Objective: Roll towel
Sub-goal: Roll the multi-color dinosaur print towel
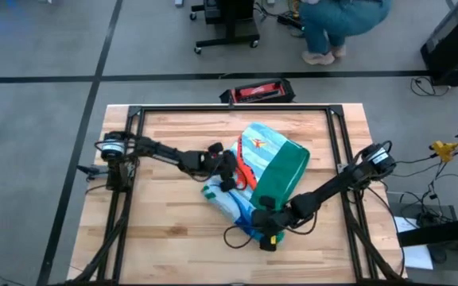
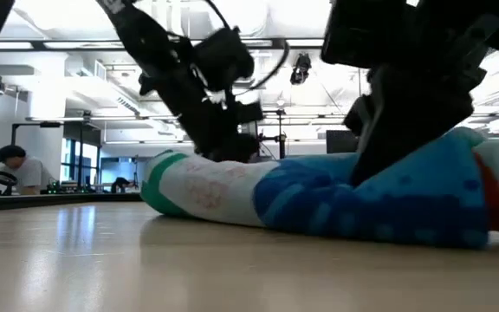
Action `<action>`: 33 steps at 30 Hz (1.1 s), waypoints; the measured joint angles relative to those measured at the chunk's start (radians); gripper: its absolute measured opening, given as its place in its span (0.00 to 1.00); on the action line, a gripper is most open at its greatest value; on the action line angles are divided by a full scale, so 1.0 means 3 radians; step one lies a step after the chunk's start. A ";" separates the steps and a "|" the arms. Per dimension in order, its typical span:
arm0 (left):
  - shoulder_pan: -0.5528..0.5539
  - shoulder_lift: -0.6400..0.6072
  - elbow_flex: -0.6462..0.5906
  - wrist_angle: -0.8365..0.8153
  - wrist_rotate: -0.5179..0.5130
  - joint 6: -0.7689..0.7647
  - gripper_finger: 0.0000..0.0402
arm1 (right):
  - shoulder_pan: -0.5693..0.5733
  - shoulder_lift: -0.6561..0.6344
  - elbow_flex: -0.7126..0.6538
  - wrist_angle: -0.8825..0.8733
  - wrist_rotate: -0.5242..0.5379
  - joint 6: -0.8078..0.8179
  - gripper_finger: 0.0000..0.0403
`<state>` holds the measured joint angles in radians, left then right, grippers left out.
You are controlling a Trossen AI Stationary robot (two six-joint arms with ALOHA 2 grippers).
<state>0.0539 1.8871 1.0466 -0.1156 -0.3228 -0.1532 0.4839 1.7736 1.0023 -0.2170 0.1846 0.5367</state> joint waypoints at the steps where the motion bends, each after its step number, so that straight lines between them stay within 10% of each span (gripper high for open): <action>1: 0.0005 0.0008 0.0000 -0.0111 0.0003 -0.0082 0.30 | 0.0000 -0.0038 0.0000 -0.0144 0.0017 0.0018 0.00; 23: -0.1291 -0.0058 -0.0043 -0.0909 -0.0617 -0.2340 0.30 | -0.0528 -0.0297 -0.0012 -0.1549 -0.0209 -0.0894 0.00; 33: -0.1143 -0.0271 -0.0019 -0.0772 -0.1459 -0.1789 0.30 | -0.0547 -0.0584 -0.0031 -0.1812 -0.0189 -0.0797 0.00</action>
<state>-0.2889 1.8057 1.0409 -0.3473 -0.7604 -0.6897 0.3197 1.5983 0.9932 -0.7607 0.1279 0.2976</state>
